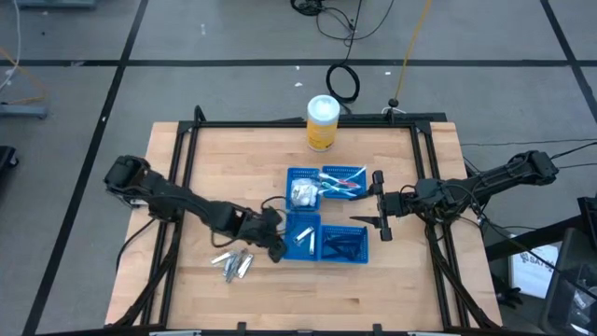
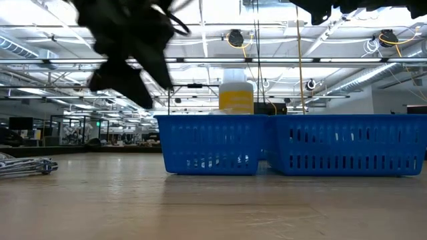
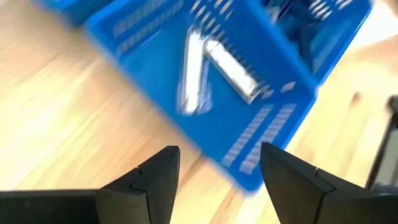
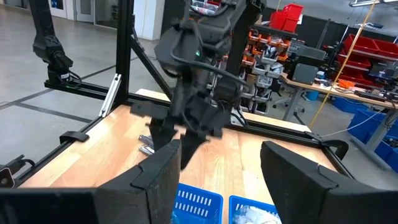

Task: Pick & Place Travel size toiletries
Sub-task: Put the silver nail cutter into the bottom left blue bin

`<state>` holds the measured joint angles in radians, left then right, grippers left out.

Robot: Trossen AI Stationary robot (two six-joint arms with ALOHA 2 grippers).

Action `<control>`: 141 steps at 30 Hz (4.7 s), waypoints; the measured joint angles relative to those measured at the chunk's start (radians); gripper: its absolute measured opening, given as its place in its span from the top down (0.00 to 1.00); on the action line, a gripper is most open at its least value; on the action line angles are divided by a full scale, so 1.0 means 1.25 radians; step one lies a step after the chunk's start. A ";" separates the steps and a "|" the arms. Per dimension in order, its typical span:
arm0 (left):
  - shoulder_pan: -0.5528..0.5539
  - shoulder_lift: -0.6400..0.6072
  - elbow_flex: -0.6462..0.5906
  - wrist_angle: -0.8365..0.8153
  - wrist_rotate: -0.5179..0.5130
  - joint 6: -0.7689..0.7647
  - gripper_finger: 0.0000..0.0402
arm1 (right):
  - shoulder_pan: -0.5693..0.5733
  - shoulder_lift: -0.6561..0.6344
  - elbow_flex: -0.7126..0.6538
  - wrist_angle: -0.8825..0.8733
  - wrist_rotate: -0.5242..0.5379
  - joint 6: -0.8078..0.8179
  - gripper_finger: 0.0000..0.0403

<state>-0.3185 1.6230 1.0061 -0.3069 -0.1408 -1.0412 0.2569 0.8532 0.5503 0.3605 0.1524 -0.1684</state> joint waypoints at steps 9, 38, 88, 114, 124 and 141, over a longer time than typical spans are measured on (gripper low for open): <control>-0.130 -0.109 0.000 -0.167 -0.069 -0.120 0.49 | 0.000 0.000 0.000 0.000 0.000 0.000 0.48; -0.423 -0.083 -0.134 -0.415 -0.052 -0.546 0.66 | 0.000 0.000 -0.001 0.003 0.000 0.008 0.48; -0.421 -0.081 -0.198 -0.429 -0.203 -0.611 0.97 | 0.000 0.000 -0.001 0.007 0.000 0.006 0.48; -0.194 -0.067 0.023 -0.034 -0.444 0.068 0.97 | 0.000 0.000 -0.001 0.007 0.000 0.009 0.48; -0.072 0.050 0.023 0.232 -0.365 0.206 0.97 | 0.000 0.000 -0.001 0.007 0.000 0.020 0.48; -0.048 0.168 0.022 0.270 -0.286 0.035 0.96 | 0.000 0.000 -0.001 0.006 0.001 0.015 0.48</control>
<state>-0.3790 1.8335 1.0340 0.0304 -0.4976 -0.9977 0.2569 0.8528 0.5495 0.3679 0.1532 -0.1497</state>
